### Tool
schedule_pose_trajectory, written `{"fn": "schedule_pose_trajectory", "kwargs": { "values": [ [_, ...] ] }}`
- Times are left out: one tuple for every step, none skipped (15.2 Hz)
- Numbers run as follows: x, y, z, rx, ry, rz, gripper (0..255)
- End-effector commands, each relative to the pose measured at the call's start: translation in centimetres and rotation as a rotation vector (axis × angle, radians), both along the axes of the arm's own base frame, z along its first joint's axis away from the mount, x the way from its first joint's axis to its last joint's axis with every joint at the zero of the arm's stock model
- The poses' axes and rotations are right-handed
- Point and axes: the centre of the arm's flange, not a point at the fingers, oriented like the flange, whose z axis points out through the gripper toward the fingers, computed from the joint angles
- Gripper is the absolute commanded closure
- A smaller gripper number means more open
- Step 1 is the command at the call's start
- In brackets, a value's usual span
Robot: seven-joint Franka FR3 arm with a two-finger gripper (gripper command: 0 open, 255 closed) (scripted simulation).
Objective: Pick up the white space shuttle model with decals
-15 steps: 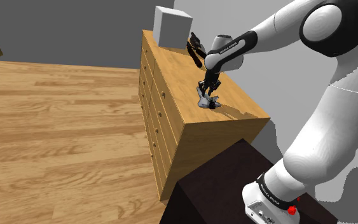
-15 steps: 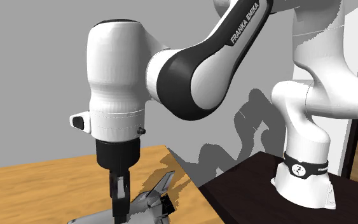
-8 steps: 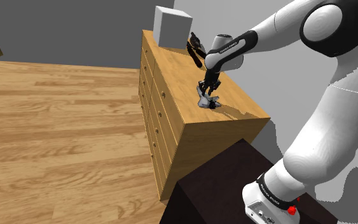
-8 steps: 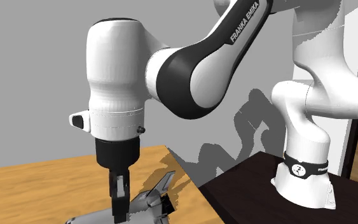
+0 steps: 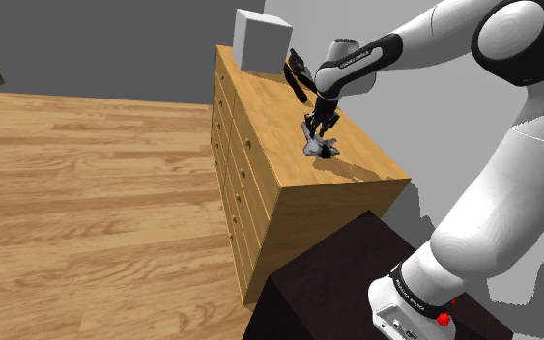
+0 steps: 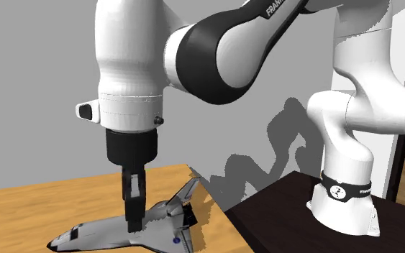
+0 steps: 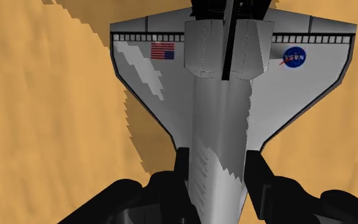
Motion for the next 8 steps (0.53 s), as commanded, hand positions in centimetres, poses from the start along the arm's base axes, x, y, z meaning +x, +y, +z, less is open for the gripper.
{"fn": "schedule_pose_trajectory", "kwargs": {
  "values": [
    [0.1, -0.1, 1.1, 0.000, 0.000, 0.000, 255],
    [0.1, -0.1, 1.7, 0.000, 0.000, 0.000, 255],
    [0.1, -0.1, 2.2, 0.000, 0.000, 0.000, 255],
    [0.1, -0.1, 2.7, 0.000, 0.000, 0.000, 255],
    [0.1, -0.1, 3.2, 0.000, 0.000, 0.000, 255],
    [0.1, -0.1, 3.8, 0.000, 0.000, 0.000, 255],
    [0.1, -0.1, 3.9, 0.000, 0.000, 0.000, 255],
    [0.1, -0.1, 3.9, 0.000, 0.000, 0.000, 255]
  ]
}}
